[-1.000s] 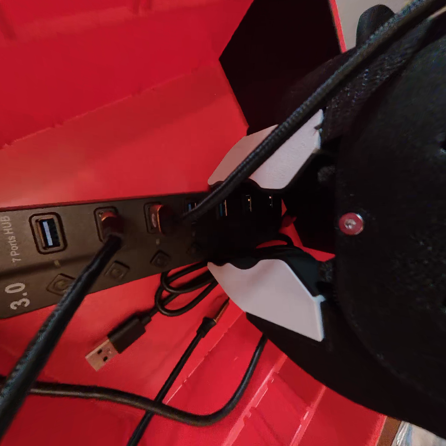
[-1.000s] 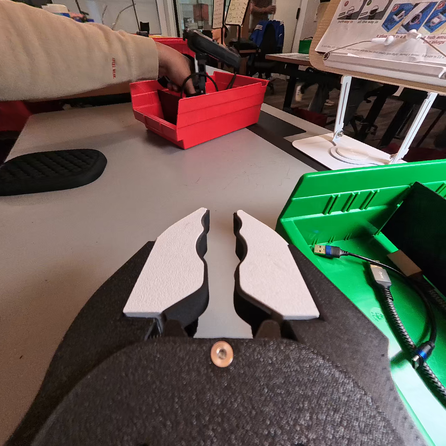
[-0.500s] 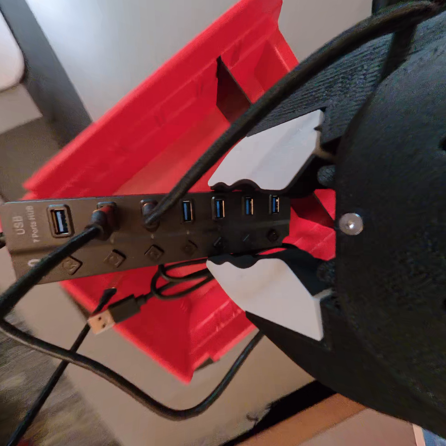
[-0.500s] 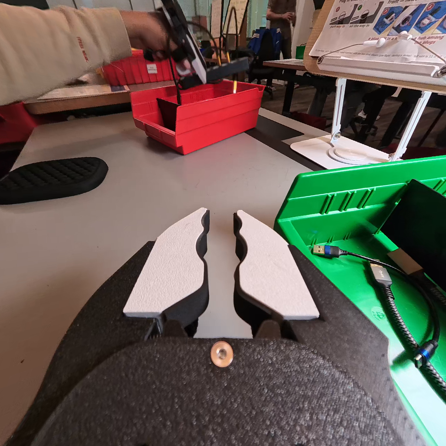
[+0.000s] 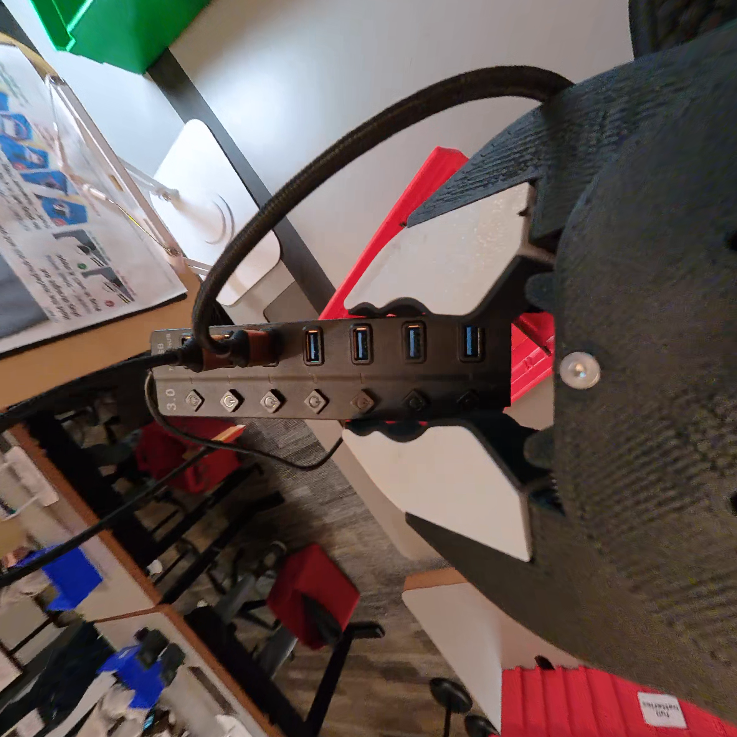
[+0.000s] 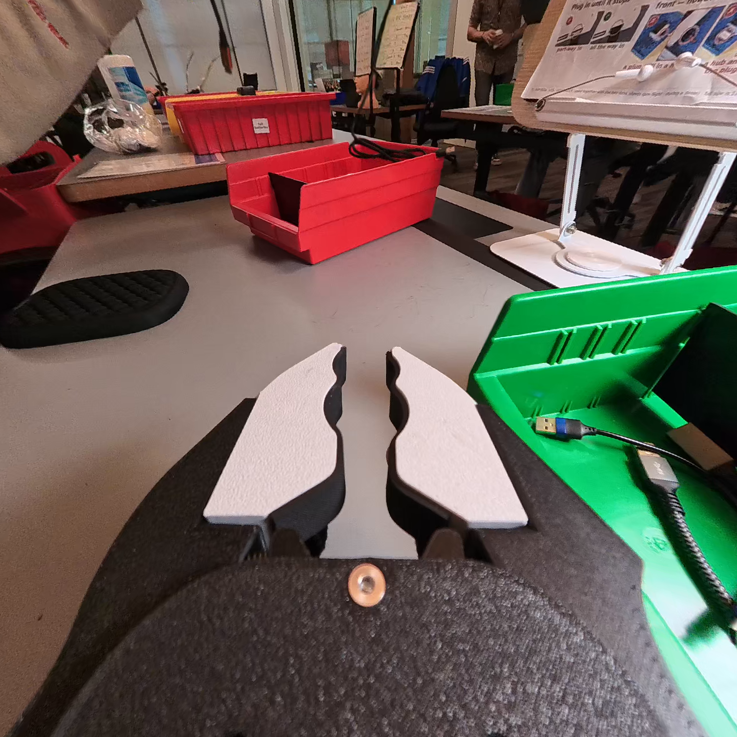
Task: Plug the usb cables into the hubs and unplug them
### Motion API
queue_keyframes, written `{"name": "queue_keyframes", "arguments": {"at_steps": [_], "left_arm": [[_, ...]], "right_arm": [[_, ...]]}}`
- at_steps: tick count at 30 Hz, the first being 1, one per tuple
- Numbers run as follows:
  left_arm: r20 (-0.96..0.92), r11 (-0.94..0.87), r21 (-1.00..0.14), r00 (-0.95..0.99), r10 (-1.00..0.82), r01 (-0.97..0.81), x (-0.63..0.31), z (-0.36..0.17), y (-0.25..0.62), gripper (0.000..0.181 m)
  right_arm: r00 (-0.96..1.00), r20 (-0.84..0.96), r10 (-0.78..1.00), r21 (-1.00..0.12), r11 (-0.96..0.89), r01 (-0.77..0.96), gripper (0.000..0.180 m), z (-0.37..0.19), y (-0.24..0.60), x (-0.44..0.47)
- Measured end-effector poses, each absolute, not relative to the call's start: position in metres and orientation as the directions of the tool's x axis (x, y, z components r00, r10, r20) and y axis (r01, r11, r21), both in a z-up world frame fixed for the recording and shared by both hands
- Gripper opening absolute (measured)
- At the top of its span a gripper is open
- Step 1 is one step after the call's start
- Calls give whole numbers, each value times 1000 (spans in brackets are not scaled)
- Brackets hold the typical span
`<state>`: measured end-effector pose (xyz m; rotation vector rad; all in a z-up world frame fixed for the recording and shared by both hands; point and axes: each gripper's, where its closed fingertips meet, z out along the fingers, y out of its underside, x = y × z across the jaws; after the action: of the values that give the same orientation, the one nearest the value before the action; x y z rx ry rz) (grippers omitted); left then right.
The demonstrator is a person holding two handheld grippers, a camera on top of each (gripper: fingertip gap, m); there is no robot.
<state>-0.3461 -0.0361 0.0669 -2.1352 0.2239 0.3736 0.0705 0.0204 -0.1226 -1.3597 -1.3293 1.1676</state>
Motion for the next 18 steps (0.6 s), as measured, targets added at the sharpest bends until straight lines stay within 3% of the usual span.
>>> {"name": "queue_keyframes", "arguments": {"at_steps": [10, 15, 18], "left_arm": [[-414, -399, -823, 908, -64, -404, -307, 112, -55, 50], [-348, -232, -887, 909, -230, -399, -237, 128, -62, 50], [-221, -106, -952, 887, -405, -286, -178, 130, -69, 50]], "right_arm": [[-38, -61, 997, -991, -56, 125, 19, -107, 12, 63], [-117, -23, 993, -999, -19, 34, 20, -60, -14, 47], [-208, -48, 977, -998, -53, -17, 25, -29, -37, 34]]}}
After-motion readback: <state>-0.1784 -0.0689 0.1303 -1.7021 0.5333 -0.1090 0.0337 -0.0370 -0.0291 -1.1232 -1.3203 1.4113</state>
